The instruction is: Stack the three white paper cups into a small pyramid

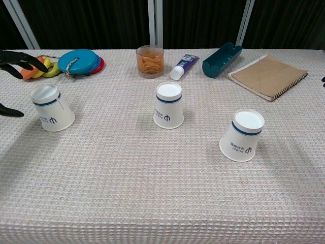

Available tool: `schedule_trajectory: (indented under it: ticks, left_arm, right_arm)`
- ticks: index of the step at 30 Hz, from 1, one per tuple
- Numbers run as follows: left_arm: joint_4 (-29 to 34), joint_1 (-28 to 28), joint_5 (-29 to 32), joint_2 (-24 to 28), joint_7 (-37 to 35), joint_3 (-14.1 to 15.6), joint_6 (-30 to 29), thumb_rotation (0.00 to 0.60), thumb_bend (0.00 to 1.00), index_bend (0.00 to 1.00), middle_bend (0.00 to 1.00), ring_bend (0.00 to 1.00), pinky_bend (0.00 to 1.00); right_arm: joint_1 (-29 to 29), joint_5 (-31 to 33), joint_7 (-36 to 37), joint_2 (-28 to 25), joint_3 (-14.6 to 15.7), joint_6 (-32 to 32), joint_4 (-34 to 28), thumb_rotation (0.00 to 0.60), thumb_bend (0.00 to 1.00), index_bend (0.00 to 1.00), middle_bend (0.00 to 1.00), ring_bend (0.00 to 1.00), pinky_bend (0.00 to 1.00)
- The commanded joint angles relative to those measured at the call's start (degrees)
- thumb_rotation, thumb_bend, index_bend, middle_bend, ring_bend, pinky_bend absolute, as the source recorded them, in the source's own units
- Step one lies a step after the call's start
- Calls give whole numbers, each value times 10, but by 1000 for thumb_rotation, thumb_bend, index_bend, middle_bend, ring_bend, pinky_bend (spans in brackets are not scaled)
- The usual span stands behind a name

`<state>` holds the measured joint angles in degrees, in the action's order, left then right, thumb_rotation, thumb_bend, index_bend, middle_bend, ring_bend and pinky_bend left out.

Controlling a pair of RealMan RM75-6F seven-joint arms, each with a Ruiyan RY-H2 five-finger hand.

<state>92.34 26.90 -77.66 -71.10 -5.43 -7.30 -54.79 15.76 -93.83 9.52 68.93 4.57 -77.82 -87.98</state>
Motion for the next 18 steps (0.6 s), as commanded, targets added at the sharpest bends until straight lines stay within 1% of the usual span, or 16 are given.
schedule_trajectory:
  ticks: [1,8,10,14,18]
  left_arm:
    - [0,4,4,-1,-3,0,4,600,0,209,99,106,209]
    - [-5,18,11,-10,0,5,17,600,1,217,104,120,216]
    - [-10,23,16,-14,-1,5,24,600,13,223,107,121,221]
    - [-22,33,29,-23,-13,1,36,600,73,231,109,122,233]
    - [-30,41,32,-29,-15,0,43,600,86,232,130,144,263]
  right_arm:
    - [-1,-1,2,1,-2,-1,2,600,273,183,208,24,152]
    - [-4,-10,0,-5,-6,-8,-2,600,274,183,208,24,152]
    - [-5,-12,-1,-6,-7,-11,-4,600,274,183,208,24,153]
    - [-9,-12,-2,-6,-7,-11,-4,600,273,183,208,24,153]
    - [-10,-9,0,-5,-8,-7,-2,600,273,183,208,24,152]
